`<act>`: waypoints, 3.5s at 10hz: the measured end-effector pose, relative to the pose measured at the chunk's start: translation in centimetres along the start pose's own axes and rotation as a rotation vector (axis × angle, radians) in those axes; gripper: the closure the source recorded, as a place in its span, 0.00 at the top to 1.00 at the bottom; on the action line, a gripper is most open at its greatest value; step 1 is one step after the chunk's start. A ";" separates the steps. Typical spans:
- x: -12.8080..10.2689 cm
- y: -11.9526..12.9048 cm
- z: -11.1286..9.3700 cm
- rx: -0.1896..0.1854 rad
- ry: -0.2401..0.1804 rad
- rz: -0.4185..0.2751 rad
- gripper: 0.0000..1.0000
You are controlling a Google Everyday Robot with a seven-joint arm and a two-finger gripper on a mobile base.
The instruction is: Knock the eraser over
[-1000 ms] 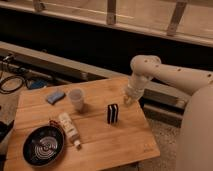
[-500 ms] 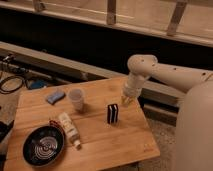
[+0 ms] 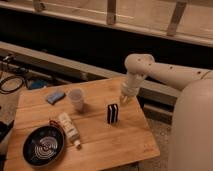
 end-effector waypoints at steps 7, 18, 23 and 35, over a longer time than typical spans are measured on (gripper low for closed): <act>0.0 1.3 0.4 0.020 0.018 -0.032 0.02; 0.4 3.0 1.3 0.057 0.055 -0.074 0.02; 0.4 3.4 1.7 0.067 0.066 -0.087 0.02; 0.4 4.9 2.6 0.093 0.102 -0.130 0.02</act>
